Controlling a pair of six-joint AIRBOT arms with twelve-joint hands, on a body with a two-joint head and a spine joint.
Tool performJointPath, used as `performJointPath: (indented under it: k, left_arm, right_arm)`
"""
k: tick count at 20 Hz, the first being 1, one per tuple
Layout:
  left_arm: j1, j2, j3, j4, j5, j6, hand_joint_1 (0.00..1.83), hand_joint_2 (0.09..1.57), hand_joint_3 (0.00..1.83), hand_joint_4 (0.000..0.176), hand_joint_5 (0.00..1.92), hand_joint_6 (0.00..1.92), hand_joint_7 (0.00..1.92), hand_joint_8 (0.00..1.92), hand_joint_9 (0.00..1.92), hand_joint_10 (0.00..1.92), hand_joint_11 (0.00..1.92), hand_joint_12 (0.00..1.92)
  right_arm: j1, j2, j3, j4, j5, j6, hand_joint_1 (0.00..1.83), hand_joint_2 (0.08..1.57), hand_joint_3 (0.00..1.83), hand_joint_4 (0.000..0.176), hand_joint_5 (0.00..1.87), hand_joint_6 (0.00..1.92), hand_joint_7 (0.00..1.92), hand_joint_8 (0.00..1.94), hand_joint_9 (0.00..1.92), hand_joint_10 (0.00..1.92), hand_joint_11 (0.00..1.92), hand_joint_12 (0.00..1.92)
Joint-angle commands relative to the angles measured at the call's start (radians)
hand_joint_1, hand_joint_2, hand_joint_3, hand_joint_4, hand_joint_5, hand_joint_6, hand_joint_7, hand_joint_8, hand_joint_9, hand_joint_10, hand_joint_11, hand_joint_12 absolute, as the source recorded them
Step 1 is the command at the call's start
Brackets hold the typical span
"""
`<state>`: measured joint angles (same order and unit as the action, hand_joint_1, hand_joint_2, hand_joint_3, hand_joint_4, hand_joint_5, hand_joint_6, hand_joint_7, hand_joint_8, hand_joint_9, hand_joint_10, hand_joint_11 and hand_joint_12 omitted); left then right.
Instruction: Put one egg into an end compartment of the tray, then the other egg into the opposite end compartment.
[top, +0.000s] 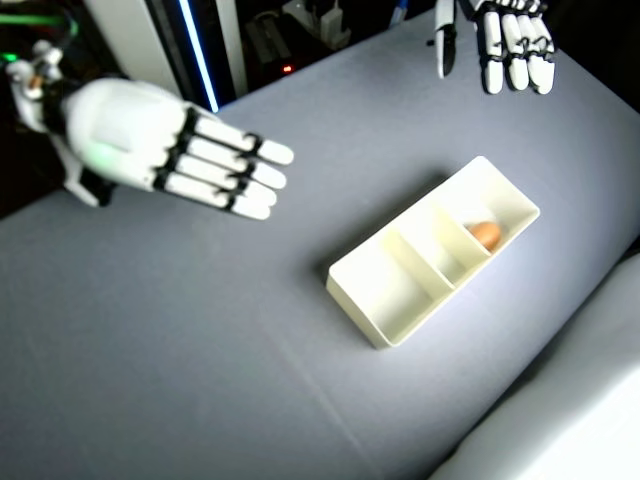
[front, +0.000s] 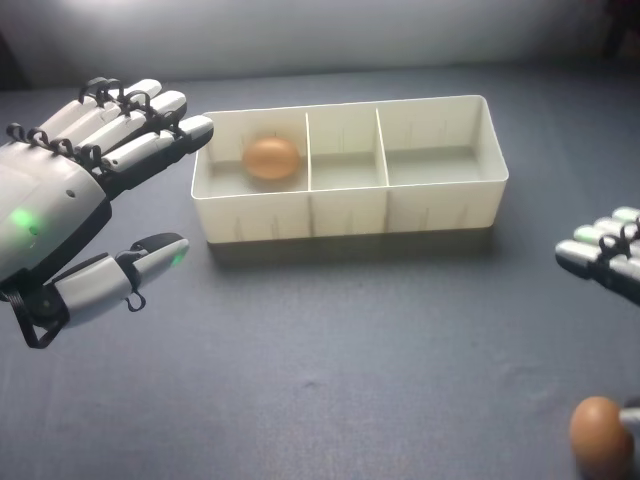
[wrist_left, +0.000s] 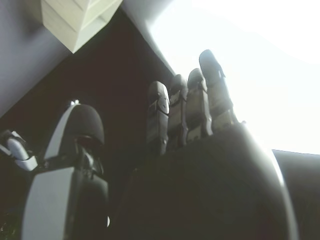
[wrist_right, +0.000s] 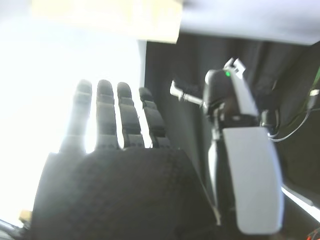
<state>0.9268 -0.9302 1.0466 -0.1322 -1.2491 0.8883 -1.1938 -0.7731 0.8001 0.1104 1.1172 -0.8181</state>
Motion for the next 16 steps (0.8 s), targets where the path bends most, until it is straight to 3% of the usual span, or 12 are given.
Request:
performJointPath:
  k: [1,2,4,6,11,16]
  left_arm:
    - [-0.005,0.010,0.000,-0.005,-0.126,-0.003,0.53,1.36,0.00,0.014,0.21,0.00,0.09,0.00,0.01,0.00,0.00,0.42]
    - [-0.005,0.010,0.001,-0.006,-0.125,-0.003,0.53,1.36,0.00,0.008,0.22,0.00,0.11,0.00,0.02,0.01,0.00,0.49]
    - [-0.005,0.010,0.000,-0.007,-0.125,-0.003,0.53,1.36,0.00,0.006,0.20,0.00,0.10,0.00,0.01,0.00,0.00,0.46]
    - [-0.005,0.009,0.000,-0.007,-0.124,-0.003,0.54,1.35,0.00,0.001,0.21,0.00,0.10,0.00,0.01,0.00,0.00,0.49]
    - [-0.005,0.007,0.000,-0.007,-0.121,-0.003,0.53,1.36,0.00,0.006,0.22,0.00,0.11,0.00,0.00,0.00,0.00,0.32]
    - [-0.005,0.002,0.001,-0.009,-0.117,-0.003,0.48,1.37,0.00,0.030,0.20,0.00,0.08,0.00,0.00,0.00,0.00,0.14]
  right_arm:
    - [-0.002,0.005,-0.006,-0.015,0.125,0.017,0.67,1.06,0.00,0.000,0.00,0.00,0.00,0.00,0.03,0.02,0.00,1.64]
    - [-0.010,0.005,-0.007,-0.019,0.123,0.023,0.69,1.05,0.00,0.000,0.00,0.00,0.00,0.00,0.02,0.04,0.00,1.77]
    - [-0.020,0.004,-0.011,-0.038,0.090,0.045,0.80,1.05,0.00,0.000,0.00,0.00,0.00,0.00,0.00,0.07,0.00,1.76]
    - [-0.023,-0.002,-0.011,-0.052,0.058,0.053,0.84,1.04,0.00,0.000,0.00,0.00,0.00,0.00,0.00,0.09,0.00,1.38]
    - [-0.032,-0.034,0.002,-0.058,-0.006,0.056,0.76,1.07,0.00,0.000,0.06,0.01,0.02,0.00,0.00,0.14,0.00,0.75]
    - [-0.022,-0.070,0.029,-0.047,-0.021,0.057,0.78,1.10,0.01,0.000,0.07,0.00,0.06,0.00,0.03,0.17,0.00,0.77]
